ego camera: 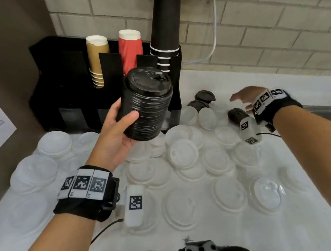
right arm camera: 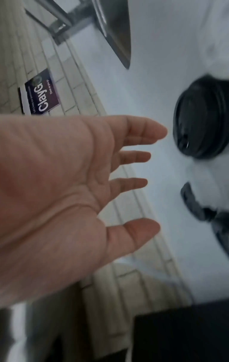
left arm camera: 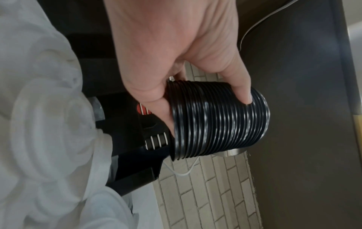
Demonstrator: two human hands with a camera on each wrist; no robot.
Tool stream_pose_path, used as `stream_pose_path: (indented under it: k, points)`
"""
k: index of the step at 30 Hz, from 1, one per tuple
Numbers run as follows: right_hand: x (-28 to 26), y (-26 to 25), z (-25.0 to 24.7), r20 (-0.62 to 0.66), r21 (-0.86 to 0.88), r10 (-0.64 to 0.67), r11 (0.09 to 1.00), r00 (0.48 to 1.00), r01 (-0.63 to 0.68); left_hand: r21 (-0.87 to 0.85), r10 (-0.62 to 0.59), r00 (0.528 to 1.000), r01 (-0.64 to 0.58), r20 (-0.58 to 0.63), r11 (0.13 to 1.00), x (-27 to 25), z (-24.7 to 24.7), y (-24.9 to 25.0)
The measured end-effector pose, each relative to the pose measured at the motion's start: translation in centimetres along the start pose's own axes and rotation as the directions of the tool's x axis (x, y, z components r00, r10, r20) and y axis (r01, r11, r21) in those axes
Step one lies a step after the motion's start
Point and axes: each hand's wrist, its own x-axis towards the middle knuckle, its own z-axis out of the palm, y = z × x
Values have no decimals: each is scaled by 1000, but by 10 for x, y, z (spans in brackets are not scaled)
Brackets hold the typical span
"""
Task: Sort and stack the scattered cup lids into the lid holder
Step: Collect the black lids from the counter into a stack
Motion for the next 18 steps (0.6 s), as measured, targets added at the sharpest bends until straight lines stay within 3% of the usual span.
stream_pose_path:
  k: [2, 6, 10, 14, 18]
  points:
    - [4, 4, 6, 40, -307, -45, 950, 998, 55, 14, 12, 1000, -12, -1, 1000, 5, 0, 2]
    - [14, 7, 14, 105, -543, 0, 838, 994, 57, 47, 20, 1000, -20, 5, 999, 12, 0, 6]
    - [37, 13, 25, 44, -572, 30, 820, 999, 1, 49, 22, 1000, -22, -9, 999, 16, -3, 6]
    - [62, 21, 36, 105, -658, -63, 744, 992, 117, 46, 28, 999, -27, -24, 999, 16, -7, 4]
    - [64, 25, 36, 80, -503, -61, 859, 995, 93, 52, 20, 999, -19, -34, 998, 16, -7, 1]
